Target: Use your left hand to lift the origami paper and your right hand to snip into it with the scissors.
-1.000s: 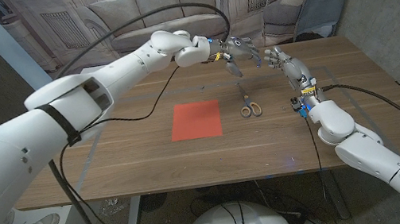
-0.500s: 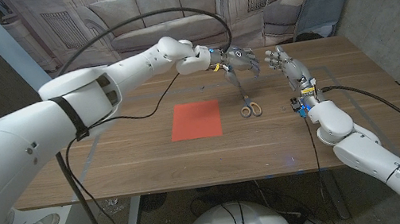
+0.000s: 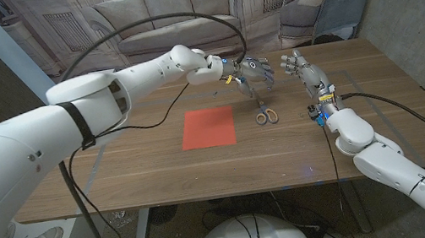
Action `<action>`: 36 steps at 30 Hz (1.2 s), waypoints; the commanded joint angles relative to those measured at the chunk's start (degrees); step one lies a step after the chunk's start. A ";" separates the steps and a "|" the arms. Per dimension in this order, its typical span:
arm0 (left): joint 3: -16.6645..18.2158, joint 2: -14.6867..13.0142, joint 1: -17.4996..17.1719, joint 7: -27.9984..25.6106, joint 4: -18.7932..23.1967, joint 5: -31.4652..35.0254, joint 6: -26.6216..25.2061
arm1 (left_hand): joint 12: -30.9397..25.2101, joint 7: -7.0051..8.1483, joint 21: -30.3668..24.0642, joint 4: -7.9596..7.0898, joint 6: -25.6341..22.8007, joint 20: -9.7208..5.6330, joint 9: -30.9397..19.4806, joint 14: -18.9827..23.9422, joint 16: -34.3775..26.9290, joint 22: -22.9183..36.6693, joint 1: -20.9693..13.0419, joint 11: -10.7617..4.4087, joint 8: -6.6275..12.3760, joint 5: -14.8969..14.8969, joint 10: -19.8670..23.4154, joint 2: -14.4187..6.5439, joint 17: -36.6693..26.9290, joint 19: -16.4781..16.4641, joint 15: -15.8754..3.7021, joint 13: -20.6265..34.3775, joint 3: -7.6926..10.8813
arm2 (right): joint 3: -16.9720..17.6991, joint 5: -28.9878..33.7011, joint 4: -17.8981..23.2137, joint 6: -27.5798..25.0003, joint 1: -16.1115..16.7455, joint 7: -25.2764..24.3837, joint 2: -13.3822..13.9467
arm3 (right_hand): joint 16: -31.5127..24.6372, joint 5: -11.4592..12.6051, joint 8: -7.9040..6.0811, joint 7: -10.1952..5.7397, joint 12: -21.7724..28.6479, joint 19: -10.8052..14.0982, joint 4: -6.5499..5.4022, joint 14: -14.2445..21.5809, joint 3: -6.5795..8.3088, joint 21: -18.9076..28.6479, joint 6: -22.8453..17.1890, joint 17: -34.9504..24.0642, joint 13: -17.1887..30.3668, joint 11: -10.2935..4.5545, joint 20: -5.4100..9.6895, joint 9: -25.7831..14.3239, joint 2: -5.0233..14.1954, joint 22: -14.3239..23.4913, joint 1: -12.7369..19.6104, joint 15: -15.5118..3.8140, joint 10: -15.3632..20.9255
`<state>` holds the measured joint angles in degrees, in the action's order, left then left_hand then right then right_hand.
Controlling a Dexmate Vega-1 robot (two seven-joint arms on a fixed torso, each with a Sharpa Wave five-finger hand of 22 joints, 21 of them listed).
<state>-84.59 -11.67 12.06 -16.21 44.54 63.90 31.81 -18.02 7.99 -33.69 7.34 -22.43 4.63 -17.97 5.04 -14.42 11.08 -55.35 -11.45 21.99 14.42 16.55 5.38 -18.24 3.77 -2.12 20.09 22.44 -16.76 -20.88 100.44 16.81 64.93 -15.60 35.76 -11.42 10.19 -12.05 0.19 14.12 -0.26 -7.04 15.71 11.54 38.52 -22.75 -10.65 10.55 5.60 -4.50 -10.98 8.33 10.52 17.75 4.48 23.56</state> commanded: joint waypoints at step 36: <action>-11.76 14.20 -1.37 -10.67 -24.26 -6.38 -5.19 | -2.20 2.19 0.34 -0.41 -2.03 -0.84 -1.00 3.67 -1.42 0.25 -2.10 -0.59 4.39 -0.77 3.26 -1.78 -2.72 -1.51 -5.96 1.86 -1.75 | 0.56 0.51 1.72 -0.95 1.47 -0.45 0.82 | 0.35 0.23 0.29 -0.20 -0.48 0.21 1.26 0.22 1.13 -0.93 -0.46 0.27 0.19 -0.19 -0.64 -0.12 -0.49 0.18 0.95 0.27 0.57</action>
<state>-94.86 1.21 11.16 -26.75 21.81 60.11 26.69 -19.95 10.02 -33.47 6.95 -24.84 3.79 -19.02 8.29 -15.53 11.07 -57.30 -12.09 26.07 13.96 19.83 3.42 -20.63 2.56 -2.35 21.68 20.95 -16.43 -19.94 102.96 14.96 66.57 -16.49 36.62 -11.23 10.19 -12.05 0.00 13.71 -0.03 -6.08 15.70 12.50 37.68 -22.93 -10.40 10.55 5.30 -4.71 -10.93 8.02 10.52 18.07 4.47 23.87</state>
